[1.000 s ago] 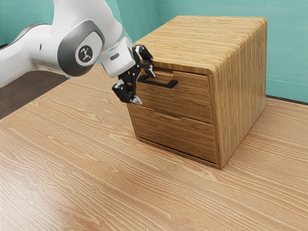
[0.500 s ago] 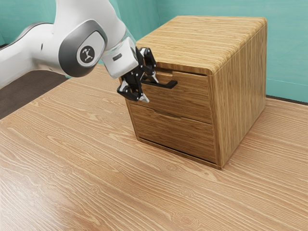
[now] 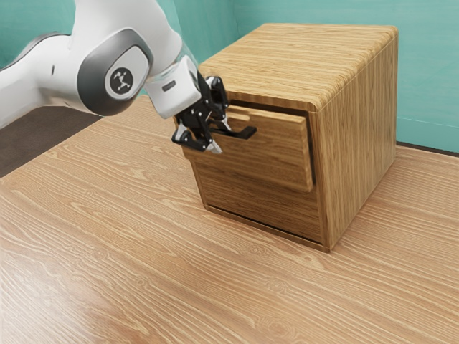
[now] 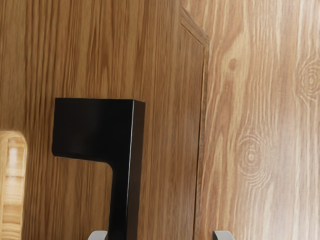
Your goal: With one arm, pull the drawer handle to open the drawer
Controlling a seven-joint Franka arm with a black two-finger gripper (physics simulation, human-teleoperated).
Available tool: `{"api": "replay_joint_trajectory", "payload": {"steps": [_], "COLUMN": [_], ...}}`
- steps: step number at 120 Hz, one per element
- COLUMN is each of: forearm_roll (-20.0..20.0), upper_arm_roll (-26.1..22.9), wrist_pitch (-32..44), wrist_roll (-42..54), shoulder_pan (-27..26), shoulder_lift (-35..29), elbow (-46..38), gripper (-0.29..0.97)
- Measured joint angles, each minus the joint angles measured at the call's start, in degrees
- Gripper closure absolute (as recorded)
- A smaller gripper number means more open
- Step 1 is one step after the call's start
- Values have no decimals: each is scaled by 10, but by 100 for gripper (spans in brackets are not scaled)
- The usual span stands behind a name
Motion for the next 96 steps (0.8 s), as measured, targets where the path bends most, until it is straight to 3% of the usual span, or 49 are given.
{"api": "replay_joint_trajectory", "payload": {"steps": [96], "forearm_roll": [-2], "upper_arm_roll": [-2], "wrist_pitch": [-17], "wrist_roll": [-26], "shoulder_pan": [-26], "shoulder_lift": [-102], "elbow": [-111], "gripper": [51]}}
